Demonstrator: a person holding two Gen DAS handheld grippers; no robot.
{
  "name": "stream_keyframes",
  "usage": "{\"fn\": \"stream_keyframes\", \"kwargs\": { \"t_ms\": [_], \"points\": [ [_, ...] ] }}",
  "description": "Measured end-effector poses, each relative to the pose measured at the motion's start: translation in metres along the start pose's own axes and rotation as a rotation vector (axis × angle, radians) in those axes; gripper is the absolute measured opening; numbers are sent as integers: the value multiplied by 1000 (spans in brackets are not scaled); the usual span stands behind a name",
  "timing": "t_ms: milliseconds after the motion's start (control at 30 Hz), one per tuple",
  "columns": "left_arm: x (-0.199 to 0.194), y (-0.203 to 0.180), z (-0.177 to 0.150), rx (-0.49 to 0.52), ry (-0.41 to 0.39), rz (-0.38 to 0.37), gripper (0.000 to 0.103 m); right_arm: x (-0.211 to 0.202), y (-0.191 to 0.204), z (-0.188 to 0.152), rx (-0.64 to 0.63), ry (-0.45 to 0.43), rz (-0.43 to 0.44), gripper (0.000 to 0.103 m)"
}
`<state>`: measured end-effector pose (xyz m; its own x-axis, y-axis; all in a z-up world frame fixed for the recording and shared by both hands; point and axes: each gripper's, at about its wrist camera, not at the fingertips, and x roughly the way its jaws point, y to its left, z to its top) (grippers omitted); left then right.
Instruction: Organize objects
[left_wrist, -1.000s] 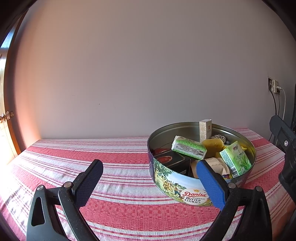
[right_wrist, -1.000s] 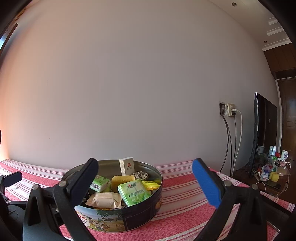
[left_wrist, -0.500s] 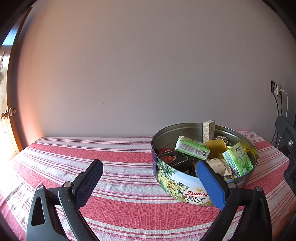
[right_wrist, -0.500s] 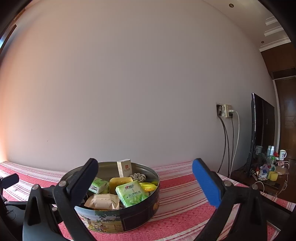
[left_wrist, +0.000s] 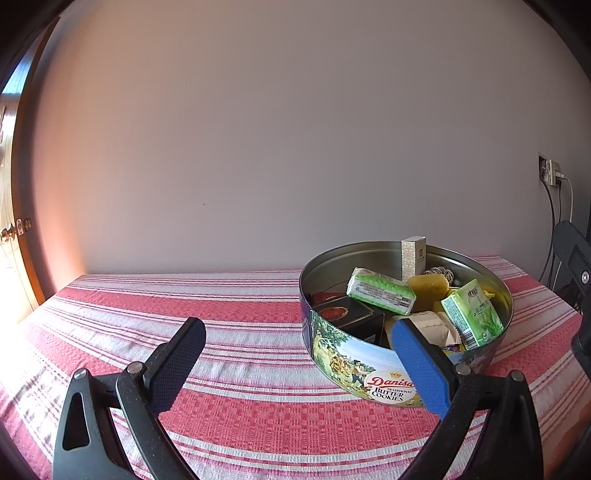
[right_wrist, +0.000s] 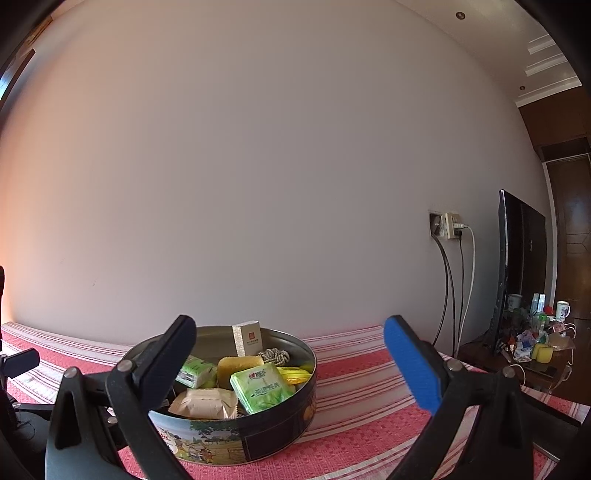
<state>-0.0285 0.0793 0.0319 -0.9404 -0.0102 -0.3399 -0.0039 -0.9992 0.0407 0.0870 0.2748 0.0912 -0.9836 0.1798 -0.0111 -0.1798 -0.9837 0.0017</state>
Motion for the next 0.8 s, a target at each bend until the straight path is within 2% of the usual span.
{"fn": "stream_keyframes", "kwargs": {
  "t_ms": [800],
  "points": [
    [-7,-7,1,35,-40,-10,102,-3,-4,2,12,-1,1,103]
  ]
}}
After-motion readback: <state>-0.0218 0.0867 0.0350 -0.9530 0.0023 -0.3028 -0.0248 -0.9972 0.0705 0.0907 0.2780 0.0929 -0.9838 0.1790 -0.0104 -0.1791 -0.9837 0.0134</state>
